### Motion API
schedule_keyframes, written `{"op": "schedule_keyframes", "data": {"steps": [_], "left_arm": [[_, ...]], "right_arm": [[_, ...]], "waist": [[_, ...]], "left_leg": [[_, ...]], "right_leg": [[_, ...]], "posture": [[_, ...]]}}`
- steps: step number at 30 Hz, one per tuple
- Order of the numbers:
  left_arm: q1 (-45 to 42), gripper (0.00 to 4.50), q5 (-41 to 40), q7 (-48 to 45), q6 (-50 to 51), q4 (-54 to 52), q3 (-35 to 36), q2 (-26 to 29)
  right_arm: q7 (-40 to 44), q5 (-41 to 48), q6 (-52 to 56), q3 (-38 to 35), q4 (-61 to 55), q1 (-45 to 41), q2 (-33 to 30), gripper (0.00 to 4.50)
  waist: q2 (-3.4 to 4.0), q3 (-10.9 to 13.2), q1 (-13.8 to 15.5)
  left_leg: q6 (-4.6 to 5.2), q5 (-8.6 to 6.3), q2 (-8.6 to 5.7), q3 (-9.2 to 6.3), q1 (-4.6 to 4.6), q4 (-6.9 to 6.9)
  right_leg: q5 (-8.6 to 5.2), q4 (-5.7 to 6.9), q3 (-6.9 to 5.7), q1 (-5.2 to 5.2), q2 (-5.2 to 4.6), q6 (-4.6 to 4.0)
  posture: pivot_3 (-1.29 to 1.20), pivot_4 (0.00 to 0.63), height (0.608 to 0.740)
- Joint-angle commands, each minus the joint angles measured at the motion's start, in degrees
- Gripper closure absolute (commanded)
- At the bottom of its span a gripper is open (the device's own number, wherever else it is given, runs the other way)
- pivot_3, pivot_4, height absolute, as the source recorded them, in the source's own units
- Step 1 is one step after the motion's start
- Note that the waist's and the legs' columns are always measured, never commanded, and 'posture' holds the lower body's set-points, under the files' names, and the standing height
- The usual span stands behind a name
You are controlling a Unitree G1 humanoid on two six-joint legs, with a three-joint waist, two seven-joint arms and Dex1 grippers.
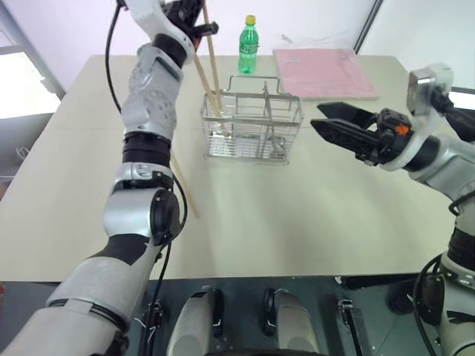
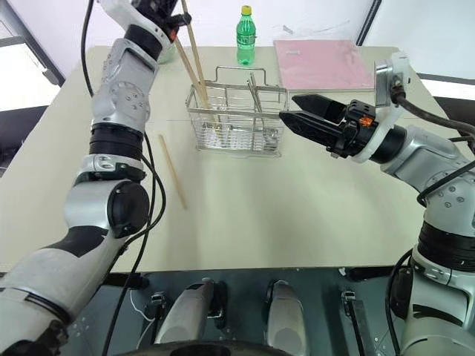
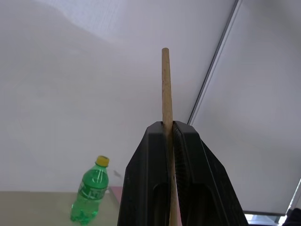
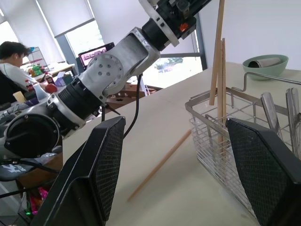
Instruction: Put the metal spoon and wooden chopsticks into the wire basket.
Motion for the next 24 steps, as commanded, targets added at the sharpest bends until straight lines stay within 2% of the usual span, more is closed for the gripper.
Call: {"op": "schedule_keyframes", "data": {"steps": [1,3,9,10,14,19,21,24], "left_arm": [[1.4,4.12,0.7,-0.5,-0.5,-3.6,-2.1,-1.1],[2.2,3.40,0.4,-0.3,0.1,-4.8,-2.4,-1.3],[3.1,0.39,-1.1,2.0,3.5,-9.4,-1.7,-0.5],[3.3,0.01,-1.5,2.4,4.7,-10.9,-1.6,-0.1],[3.0,0.01,-4.1,8.1,13.1,-17.9,1.2,2.7],[2.0,0.01,0.2,33.0,38.2,-22.1,4.8,9.1],[3.6,0.01,-0.5,40.0,49.7,-24.9,6.9,7.9],[7.0,0.01,-1.6,46.2,63.9,-30.9,10.6,3.0]], "right_arm": [[-0.9,1.4,-1.0,-1.3,0.1,-1.6,-0.6,1.00],[-0.9,1.3,-1.2,-0.9,0.6,-1.9,-0.6,1.00],[0.3,0.2,-1.9,0.6,3.6,-3.2,-0.7,1.00],[0.7,-0.1,-2.2,0.9,4.2,-3.4,-0.6,1.00],[2.1,-1.9,-3.5,2.5,5.6,-3.7,-0.8,1.00],[4.6,-3.8,-5.3,4.0,6.7,-3.8,-0.8,1.00],[5.4,-4.5,-6.0,4.6,7.3,-4.0,-0.5,1.00],[6.4,-5.4,-6.7,5.4,8.2,-4.4,-0.2,1.00]], "waist": [[0.00,0.0,0.0],[0.00,0.0,-0.1],[0.00,0.0,-0.2],[0.00,0.0,-0.2],[0.00,0.0,-0.2],[0.00,0.0,-0.3],[0.00,0.0,-0.1],[-0.01,0.0,0.8]], "left_leg": [[0.02,-0.01,0.00,0.00,-0.01,0.02],[0.04,-0.03,0.00,0.00,-0.02,0.03],[0.05,-0.03,0.01,0.00,-0.04,0.03],[0.05,-0.03,0.01,-0.01,-0.04,0.03],[0.06,-0.03,0.01,-0.01,-0.05,0.03],[0.05,-0.02,0.04,-0.02,-0.01,0.02],[0.05,-0.02,0.04,-0.03,0.03,0.02],[-0.05,0.04,-0.02,-0.11,0.08,0.09]], "right_leg": [[0.01,-0.01,0.00,0.01,0.00,0.01],[0.01,-0.01,0.00,-0.02,0.00,0.02],[0.01,0.00,0.01,-0.06,0.01,0.02],[0.01,0.00,0.01,-0.05,0.01,0.02],[0.01,0.00,0.01,-0.05,0.01,0.02],[0.01,0.04,0.05,-0.05,0.08,0.03],[0.00,0.06,0.05,0.01,0.09,0.04],[0.02,0.01,0.04,0.21,0.07,0.13]], "posture": [[0.00,0.150,0.686],[0.00,0.150,0.686],[0.00,0.150,0.686],[0.00,0.150,0.686],[0.00,0.150,0.686],[0.00,0.150,0.686],[0.00,0.150,0.686],[0.00,0.150,0.686]]}}
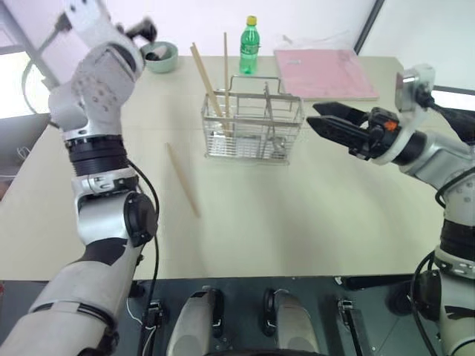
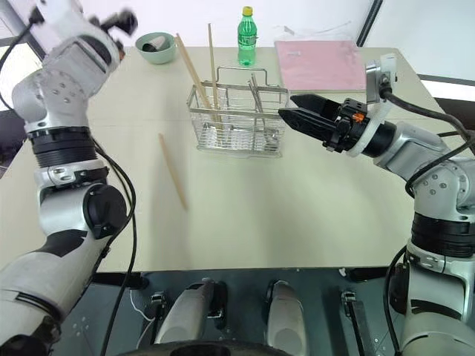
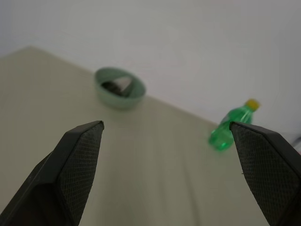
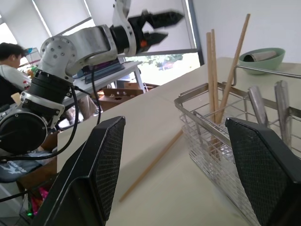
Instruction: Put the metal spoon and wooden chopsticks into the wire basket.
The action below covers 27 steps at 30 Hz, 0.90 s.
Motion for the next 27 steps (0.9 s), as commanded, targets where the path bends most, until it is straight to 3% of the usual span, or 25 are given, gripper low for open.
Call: {"op": "schedule_keyframes", "data": {"steps": [1,8,21,24,27], "left_arm": [[3.5,0.01,-0.9,7.7,17.5,-7.8,3.6,-5.8],[9.6,0.01,3.3,9.1,25.4,-6.3,5.8,-9.3],[8.2,0.01,9.3,3.2,22.2,7.2,-0.2,-8.4],[7.8,0.88,9.8,2.4,21.0,8.9,-0.4,-8.4],[7.0,2.26,10.3,2.0,20.2,9.8,-0.6,-8.3]], "right_arm": [[1.7,-0.9,-2.0,0.3,0.3,-1.8,0.0,1.00],[2.6,-2.4,-3.1,1.9,2.0,-3.7,0.9,1.00],[0.1,-1.6,-2.9,0.5,-1.2,-1.2,1.4,1.00],[-0.6,-1.0,-2.7,-0.1,-1.9,-0.6,1.4,1.00],[-0.9,-0.8,-2.6,-0.3,-2.4,-0.2,1.2,1.00]], "waist": [[-0.01,0.0,0.6],[-0.03,0.0,0.8],[0.02,0.0,1.0],[0.06,-0.1,1.0],[0.06,-0.1,1.1]], "left_leg": [[0.00,0.00,0.00,-0.01,0.00,0.02],[-0.33,0.16,0.02,0.01,-0.12,0.00],[-0.55,0.07,0.00,0.04,-0.06,-0.02],[-0.55,0.07,0.00,0.04,-0.06,-0.02],[-0.55,0.07,0.00,0.04,-0.06,-0.02]], "right_leg": [[0.03,-0.03,0.00,0.02,0.00,0.05],[0.04,0.00,0.01,-0.24,0.04,0.03],[0.05,0.01,0.02,-0.21,-0.02,0.02],[0.05,0.02,0.02,-0.21,-0.04,0.01],[0.05,0.02,0.02,-0.20,-0.06,0.01]], "posture": [[0.00,0.150,0.686],[0.00,0.150,0.686],[0.00,0.150,0.686],[0.00,0.150,0.686],[0.00,0.150,0.686]]}}
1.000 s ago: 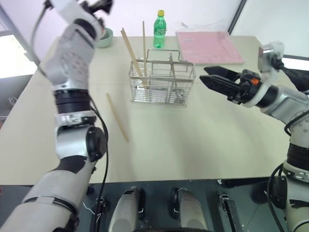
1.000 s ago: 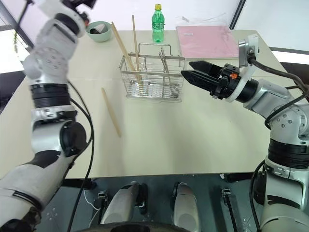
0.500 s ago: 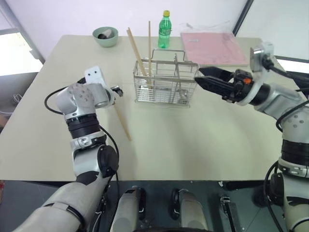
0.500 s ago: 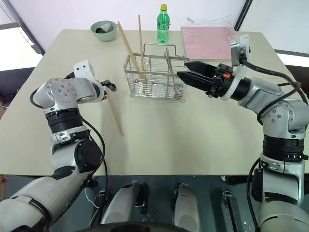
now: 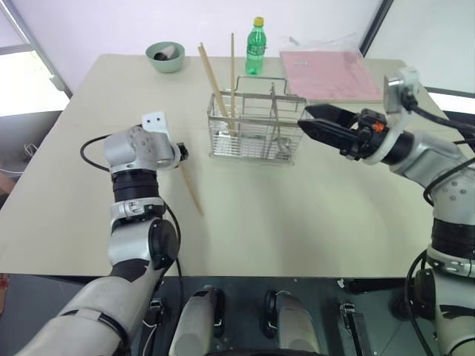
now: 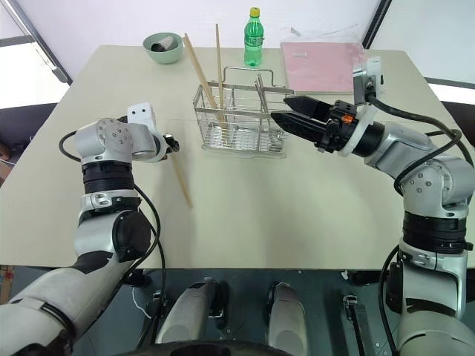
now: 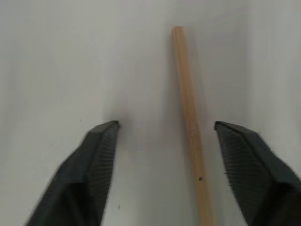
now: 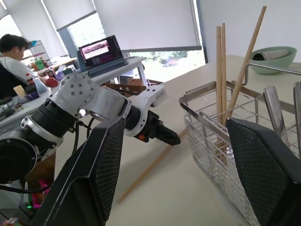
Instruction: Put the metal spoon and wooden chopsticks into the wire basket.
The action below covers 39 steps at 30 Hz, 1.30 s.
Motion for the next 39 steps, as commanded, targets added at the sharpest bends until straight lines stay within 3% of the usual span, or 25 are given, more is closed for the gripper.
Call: {"op": "schedule_keyframes", "data": {"steps": [1,4,5,11,16,20,23,25,39], "left_arm": [[-1.4,2.86,0.1,-1.8,-0.7,2.0,-0.5,-0.8],[-1.7,4.30,0.4,-1.7,-1.2,2.4,-0.3,-0.7],[-1.8,4.42,0.5,-1.7,-1.5,2.5,-0.1,-0.6],[-0.5,4.42,2.2,-2.2,-4.4,0.7,-1.4,0.8],[-5.3,4.42,3.6,-7.0,-29.2,4.9,-1.1,9.1],[-12.9,4.42,-1.8,-17.9,-45.6,9.3,0.8,12.1],[-21.4,4.42,-12.0,-30.9,-49.5,10.0,4.5,11.8],[-23.9,4.42,-13.7,-35.8,-50.9,10.8,3.5,11.4],[-18.2,4.42,-4.9,-41.8,-64.8,16.6,-10.5,3.2]], "right_arm": [[-0.4,1.2,-0.5,-2.0,-2.4,-0.1,-0.1,1.00],[-0.4,1.3,-0.5,-2.1,-2.1,-0.4,-0.3,1.00],[-0.3,1.2,-0.6,-2.1,-2.0,-0.6,-0.3,1.00],[0.5,1.0,-0.7,-1.7,-1.5,-1.2,-0.6,1.00],[1.9,0.6,0.1,-1.5,-1.4,-1.3,-2.3,1.00],[3.2,0.2,0.2,-1.2,-1.0,-1.4,-4.4,1.00],[3.5,0.1,0.5,-1.3,-0.6,-1.6,-5.0,1.00],[3.4,0.0,0.6,-1.2,-0.6,-1.7,-5.0,1.00],[-0.3,1.7,1.4,-3.5,-3.6,0.5,-4.3,1.00]], "waist": [[0.00,0.0,0.1],[0.00,0.0,0.1],[0.00,0.0,0.1],[0.00,0.0,-0.1],[-0.04,0.0,-0.4],[-0.08,0.0,0.1],[-0.08,0.0,0.4],[-0.08,0.0,0.1],[-0.05,0.0,-0.2]], "left_leg": [[0.00,0.00,-0.01,0.00,0.00,0.00],[0.00,0.00,-0.02,0.00,-0.01,0.00],[0.00,0.00,-0.02,0.00,-0.02,0.00],[0.00,0.00,-0.02,0.00,-0.03,-0.01],[-0.01,0.01,0.01,0.02,-0.12,-0.03],[-0.06,0.04,0.05,0.02,-0.50,-0.01],[0.03,-0.01,-0.06,0.00,-0.63,0.07],[0.12,-0.06,-0.06,0.01,-0.74,0.15],[0.43,0.03,0.03,0.11,-0.51,0.10]], "right_leg": [[0.00,0.00,0.00,0.00,-0.01,0.00],[0.00,0.00,0.00,-0.01,-0.03,0.00],[0.00,-0.01,0.00,-0.01,-0.03,0.00],[0.00,-0.01,0.00,-0.04,-0.02,0.00],[0.02,-0.01,0.00,-0.19,0.00,-0.02],[0.08,-0.04,-0.03,-0.55,0.01,-0.12],[0.09,-0.16,-0.14,-0.51,-0.12,-0.10],[0.19,-0.37,-0.17,-0.49,-0.11,0.08],[0.27,-0.51,-0.14,-0.23,0.08,0.14]], "posture": [[0.00,0.150,0.686],[0.00,0.150,0.686],[0.00,0.150,0.686],[0.00,0.150,0.686],[0.00,0.150,0.686],[0.00,0.150,0.686],[0.00,0.150,0.686],[0.00,0.150,0.686],[0.00,0.150,0.686]]}}
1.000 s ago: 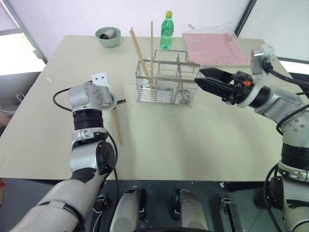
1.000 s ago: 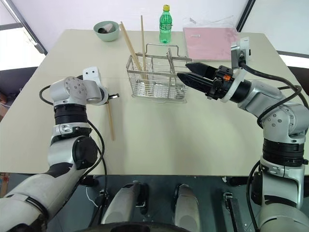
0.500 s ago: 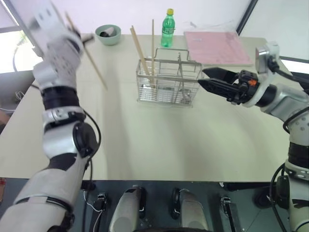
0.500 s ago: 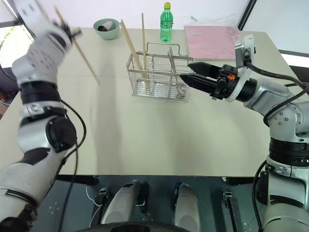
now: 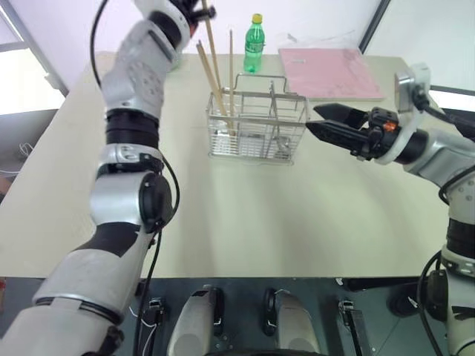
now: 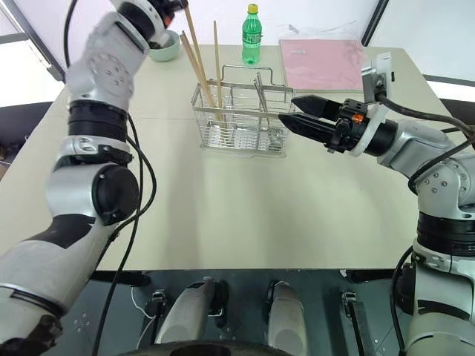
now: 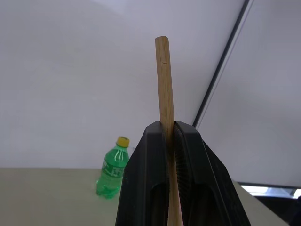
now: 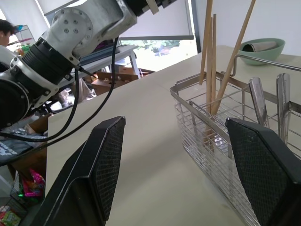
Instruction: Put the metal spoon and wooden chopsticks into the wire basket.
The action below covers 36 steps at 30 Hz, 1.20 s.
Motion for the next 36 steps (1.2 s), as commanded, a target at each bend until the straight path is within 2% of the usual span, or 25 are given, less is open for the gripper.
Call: {"op": "schedule_keyframes", "data": {"steps": [1,2,5,11,12,15,18,21,24,27,31,36], "left_arm": [[1.4,4.42,1.9,-0.9,-4.8,-2.6,-2.6,-1.3],[2.3,4.42,2.7,-0.9,-5.5,-2.7,-3.6,-1.7],[4.4,3.38,2.4,-0.9,-5.8,-4.2,-4.3,-3.0],[7.3,0.32,-1.7,-1.8,-0.9,-12.2,-3.0,-2.9],[7.5,0.03,-2.4,-1.2,0.8,-13.9,-2.6,-2.3],[7.8,0.03,-6.4,-0.8,9.5,-19.9,-0.3,1.8],[8.7,0.03,-10.5,-5.5,19.5,-26.0,0.1,10.0],[13.4,0.03,-11.6,-17.8,26.7,-31.5,-2.6,23.9],[19.1,0.03,-10.0,-26.8,27.7,-34.0,-5.8,34.5],[28.5,0.03,-10.8,-38.3,27.7,-39.3,-6.5,45.2],[35.4,0.03,-13.0,-41.5,29.9,-44.4,-4.9,49.0],[40.7,0.03,-13.2,-39.9,30.5,-49.1,-2.7,49.8]], "right_arm": [[-1.2,1.7,0.1,-2.8,-2.4,-0.1,-0.2,1.00],[-1.5,1.8,0.1,-2.9,-2.5,-0.1,-0.1,1.00],[-2.0,1.9,-0.1,-2.9,-2.2,-0.4,-0.1,1.00],[-1.7,1.0,-0.9,-2.2,-0.9,-0.8,0.0,1.00],[-1.5,0.7,-1.1,-2.0,-0.6,-0.9,0.0,1.00],[-0.4,-0.4,-2.0,-1.4,0.7,-1.4,-0.4,1.00],[2.1,-2.7,-3.4,-0.8,3.1,-2.2,-1.8,1.00],[6.0,-6.1,-5.8,0.5,6.9,-3.0,-4.3,1.00],[9.1,-8.0,-7.0,1.2,9.8,-3.7,-6.0,1.00],[11.7,-9.8,-8.2,1.8,12.5,-4.4,-7.0,1.00],[13.1,-11.1,-8.8,2.0,13.0,-4.2,-6.8,1.00],[12.8,-10.3,-8.1,1.2,10.5,-2.9,-5.5,1.00]], "waist": [[0.00,0.0,0.0],[0.00,0.0,0.0],[0.00,0.0,0.1],[0.00,0.0,0.0],[0.00,0.0,0.0],[0.00,0.0,-0.2],[0.01,0.0,-0.9],[0.06,0.0,-1.8],[0.08,0.0,-2.0],[0.08,0.0,-1.8],[0.09,0.0,-1.1],[0.09,0.0,-1.6]], "left_leg": [[0.01,0.00,0.00,0.00,0.00,0.00],[0.01,0.00,0.00,0.01,0.01,0.02],[0.02,-0.01,0.00,-0.03,0.01,0.06],[0.06,-0.03,0.01,-0.04,-0.06,0.08],[0.06,-0.03,0.01,-0.04,-0.06,0.07],[0.06,-0.03,0.02,-0.04,-0.04,0.09],[0.06,-0.03,0.04,-0.05,-0.03,0.09],[0.05,-0.02,0.03,-0.04,-0.03,0.08],[0.03,-0.02,0.04,0.02,0.02,0.04],[-0.01,-0.02,0.04,0.01,0.05,0.03],[-0.20,-0.13,0.04,-0.10,-0.02,0.04],[-0.22,-0.13,0.04,-0.08,-0.04,-0.05]], "right_leg": [[0.00,-0.02,0.00,0.01,-0.01,0.00],[0.01,-0.01,0.00,0.02,-0.01,0.00],[0.01,0.02,0.00,0.03,-0.02,0.00],[0.01,0.01,0.00,-0.04,-0.02,0.00],[0.01,0.01,0.00,-0.04,-0.02,0.00],[0.01,0.06,0.01,-0.03,-0.01,0.00],[0.01,0.13,0.03,-0.06,0.02,-0.01],[0.00,0.32,0.03,-0.06,0.04,0.00],[-0.03,0.33,0.04,-0.08,0.06,-0.01],[-0.04,0.12,0.04,-0.06,0.03,-0.03],[-0.06,-0.05,0.02,-0.08,-0.01,-0.10],[-0.03,-0.17,0.04,-0.09,-0.01,-0.06]], "posture": [[0.00,0.150,0.686],[0.00,0.150,0.686],[0.00,0.150,0.686],[0.00,0.150,0.686],[0.00,0.150,0.686],[0.00,0.150,0.686],[0.00,0.150,0.686],[0.00,0.150,0.686],[0.00,0.150,0.686],[0.00,0.150,0.686],[0.00,0.150,0.686],[0.00,0.150,0.686]]}}
